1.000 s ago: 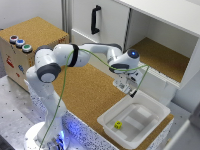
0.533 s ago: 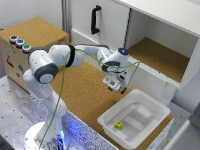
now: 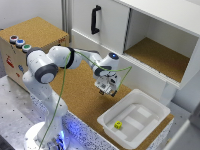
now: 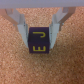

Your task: Place the purple object on the table

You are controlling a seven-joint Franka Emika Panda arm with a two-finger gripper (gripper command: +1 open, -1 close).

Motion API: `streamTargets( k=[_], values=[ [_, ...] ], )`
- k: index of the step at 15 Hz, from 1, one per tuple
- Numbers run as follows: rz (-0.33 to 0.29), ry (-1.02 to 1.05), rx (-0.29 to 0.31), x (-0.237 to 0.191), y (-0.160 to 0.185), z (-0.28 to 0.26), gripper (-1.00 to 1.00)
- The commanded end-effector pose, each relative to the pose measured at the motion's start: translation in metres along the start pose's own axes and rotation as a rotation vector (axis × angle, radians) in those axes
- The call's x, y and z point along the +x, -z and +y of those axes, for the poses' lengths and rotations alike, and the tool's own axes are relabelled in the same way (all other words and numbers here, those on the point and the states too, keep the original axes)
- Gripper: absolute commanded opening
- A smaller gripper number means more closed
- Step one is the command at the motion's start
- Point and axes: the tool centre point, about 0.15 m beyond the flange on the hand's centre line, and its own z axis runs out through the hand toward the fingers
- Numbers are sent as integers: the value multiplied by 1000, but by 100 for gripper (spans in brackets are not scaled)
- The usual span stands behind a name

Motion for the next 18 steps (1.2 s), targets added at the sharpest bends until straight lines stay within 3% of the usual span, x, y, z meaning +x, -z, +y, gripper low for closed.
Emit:
streamTargets(
  k=[1, 8, 13, 18],
  values=[
    [86, -28, -88, -7, 38, -19, 100],
    [132, 26, -17, 8, 120, -44, 100],
    [202, 207, 73, 51, 185, -106, 100],
    [196, 379, 136, 70, 229, -169, 100]
  ],
)
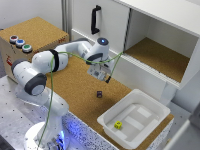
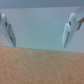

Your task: Place the purple object on the table

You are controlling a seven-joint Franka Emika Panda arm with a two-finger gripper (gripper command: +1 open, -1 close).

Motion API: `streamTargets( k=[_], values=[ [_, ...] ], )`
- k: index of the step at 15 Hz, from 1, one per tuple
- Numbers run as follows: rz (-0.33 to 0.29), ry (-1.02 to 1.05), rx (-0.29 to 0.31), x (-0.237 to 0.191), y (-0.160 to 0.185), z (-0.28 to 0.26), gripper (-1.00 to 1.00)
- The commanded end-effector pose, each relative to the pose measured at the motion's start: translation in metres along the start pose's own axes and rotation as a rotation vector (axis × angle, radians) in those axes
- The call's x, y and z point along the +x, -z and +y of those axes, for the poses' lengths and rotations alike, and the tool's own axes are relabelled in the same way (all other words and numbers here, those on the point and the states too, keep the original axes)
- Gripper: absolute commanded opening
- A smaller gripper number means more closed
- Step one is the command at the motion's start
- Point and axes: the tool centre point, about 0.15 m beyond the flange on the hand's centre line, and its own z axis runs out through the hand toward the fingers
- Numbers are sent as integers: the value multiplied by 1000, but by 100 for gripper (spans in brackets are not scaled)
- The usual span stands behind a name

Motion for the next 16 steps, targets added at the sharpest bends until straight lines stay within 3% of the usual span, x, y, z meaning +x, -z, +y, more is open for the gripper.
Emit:
streamTargets(
  k=[1, 13, 14, 16],
  values=[
    [-91, 120, 88, 51, 33, -45, 100],
    [-91, 120, 88, 51, 33, -45, 100],
    [-32, 143, 43, 36, 27, -51, 100],
    [-71, 159, 52, 39, 21, -82, 100]
  ],
)
